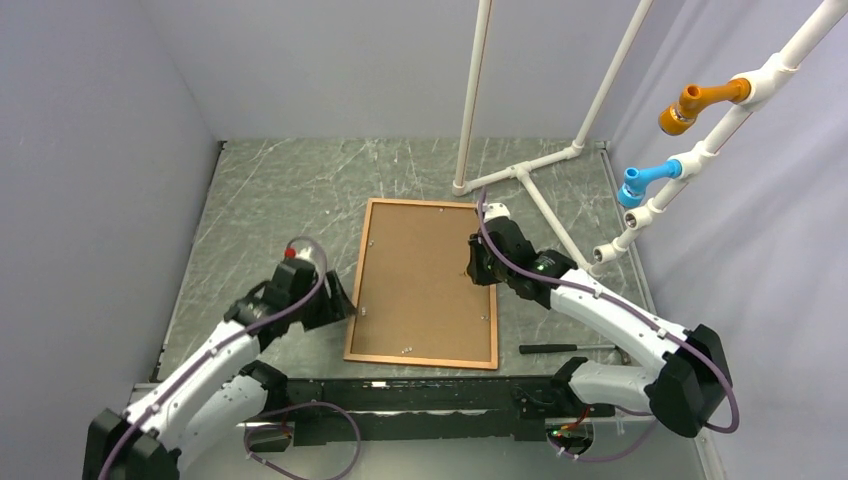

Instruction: Take the photo out of the frame

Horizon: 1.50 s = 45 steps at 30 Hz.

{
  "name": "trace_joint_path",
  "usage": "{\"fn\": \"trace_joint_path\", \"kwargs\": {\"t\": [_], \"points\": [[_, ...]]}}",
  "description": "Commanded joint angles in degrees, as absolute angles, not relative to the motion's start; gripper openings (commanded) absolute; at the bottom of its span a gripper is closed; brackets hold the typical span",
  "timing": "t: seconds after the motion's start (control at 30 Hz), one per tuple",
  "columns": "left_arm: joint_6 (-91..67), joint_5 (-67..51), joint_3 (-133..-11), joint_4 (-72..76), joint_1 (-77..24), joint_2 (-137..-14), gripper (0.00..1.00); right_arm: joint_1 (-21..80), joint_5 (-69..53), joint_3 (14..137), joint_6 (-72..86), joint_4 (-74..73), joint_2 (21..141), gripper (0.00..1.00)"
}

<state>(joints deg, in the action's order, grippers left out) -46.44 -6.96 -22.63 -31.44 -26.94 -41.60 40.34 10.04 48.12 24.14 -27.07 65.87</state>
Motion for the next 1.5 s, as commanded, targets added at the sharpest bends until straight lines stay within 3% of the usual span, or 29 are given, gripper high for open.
{"fn": "trace_joint_path", "kwargs": {"t": [0.0, 0.43, 0.83, 1.27, 1.47], "points": [[-36.1, -3.9, -37.4, -35.6, -25.8, -53.1, 0.68, 39.3, 13.0, 53.1, 24.4, -22.8, 68.4, 0.00], [-16.2, -7.4, -59.6, -35.5, -19.0, -86.8, 0.73, 28.0, 6.1, 64.4, 30.1, -10.5, 88.3, 0.00], [-13.4, -14.9, -68.9, -35.7, -18.0, -101.1, 0.62, 24.3, 4.5, 71.7, 28.2, -7.8, 99.8, 0.00], [-13.0, -15.9, -70.5, -34.6, -18.1, -105.6, 0.44, 20.5, 1.4, 71.7, 28.3, -3.7, 104.0, 0.00], [-12.8, -17.2, -70.8, -34.9, -18.1, -106.6, 0.25, 20.4, -2.4, 73.2, 28.6, -2.6, 106.1, 0.00]]}}
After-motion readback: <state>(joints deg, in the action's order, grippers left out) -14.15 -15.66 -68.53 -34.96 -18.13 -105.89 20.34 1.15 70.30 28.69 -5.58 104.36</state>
